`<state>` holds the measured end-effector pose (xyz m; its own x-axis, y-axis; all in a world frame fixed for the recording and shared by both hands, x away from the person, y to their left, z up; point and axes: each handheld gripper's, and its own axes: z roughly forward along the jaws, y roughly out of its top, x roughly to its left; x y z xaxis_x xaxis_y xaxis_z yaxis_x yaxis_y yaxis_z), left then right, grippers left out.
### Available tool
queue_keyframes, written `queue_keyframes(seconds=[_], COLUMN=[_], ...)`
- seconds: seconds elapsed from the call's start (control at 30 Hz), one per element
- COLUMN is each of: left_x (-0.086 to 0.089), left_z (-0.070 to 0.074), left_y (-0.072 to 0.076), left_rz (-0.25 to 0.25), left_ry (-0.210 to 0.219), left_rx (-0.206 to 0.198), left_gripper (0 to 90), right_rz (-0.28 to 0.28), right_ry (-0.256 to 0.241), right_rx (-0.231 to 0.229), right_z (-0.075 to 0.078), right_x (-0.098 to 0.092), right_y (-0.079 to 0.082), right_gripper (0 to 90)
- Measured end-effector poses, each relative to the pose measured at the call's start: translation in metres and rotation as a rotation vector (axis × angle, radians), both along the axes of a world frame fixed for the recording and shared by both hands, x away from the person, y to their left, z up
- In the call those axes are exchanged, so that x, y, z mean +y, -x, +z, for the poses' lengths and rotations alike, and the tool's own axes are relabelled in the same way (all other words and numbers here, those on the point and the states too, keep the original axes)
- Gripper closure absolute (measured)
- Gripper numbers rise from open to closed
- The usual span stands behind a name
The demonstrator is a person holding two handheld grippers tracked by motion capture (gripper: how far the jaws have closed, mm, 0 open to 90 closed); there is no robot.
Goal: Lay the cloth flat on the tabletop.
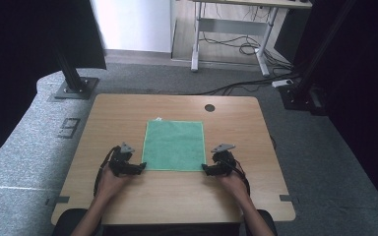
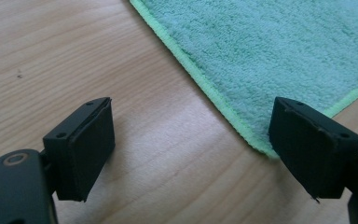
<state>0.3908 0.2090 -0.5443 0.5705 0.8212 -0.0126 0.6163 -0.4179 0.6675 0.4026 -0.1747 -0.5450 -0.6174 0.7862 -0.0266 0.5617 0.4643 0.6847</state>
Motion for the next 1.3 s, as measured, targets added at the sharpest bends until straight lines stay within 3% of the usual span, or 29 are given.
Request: queue_keyframes(seconds=[0.6,0.77,0.87,1.1,1.3], left_x=[-0.011,-0.009,-0.011,-0.006,0.005], left_z=[0.000,-0.001,0.001,0.011,0.006], left_y=[0.024,0.023,0.024,0.036,0.049], left_rz=[-0.021,-0.014,-0.018,-0.045,-0.052], left_ry=[-0.028,-0.006,-0.021,-0.003,-0.054], left_rx=[-0.040,-0.026,-0.028,-0.040,-0.017], left_gripper=[14.8,14.5,14.5,14.2,11.6], right_rz=[-0.004,-0.005,-0.008,-0.013,-0.018], right_ry=[-0.020,-0.032,-0.029,-0.081,-0.074], right_rx=[0.014,0.021,0.021,0.002,0.009], right_z=[-0.001,-0.002,-0.001,0.008,0.008], right_x=[-0.012,-0.014,-0.013,-0.021,-0.032], right_y=[0.029,0.030,0.030,0.032,0.041], right_gripper=[19.7,19.6,19.6,16.1,13.4])
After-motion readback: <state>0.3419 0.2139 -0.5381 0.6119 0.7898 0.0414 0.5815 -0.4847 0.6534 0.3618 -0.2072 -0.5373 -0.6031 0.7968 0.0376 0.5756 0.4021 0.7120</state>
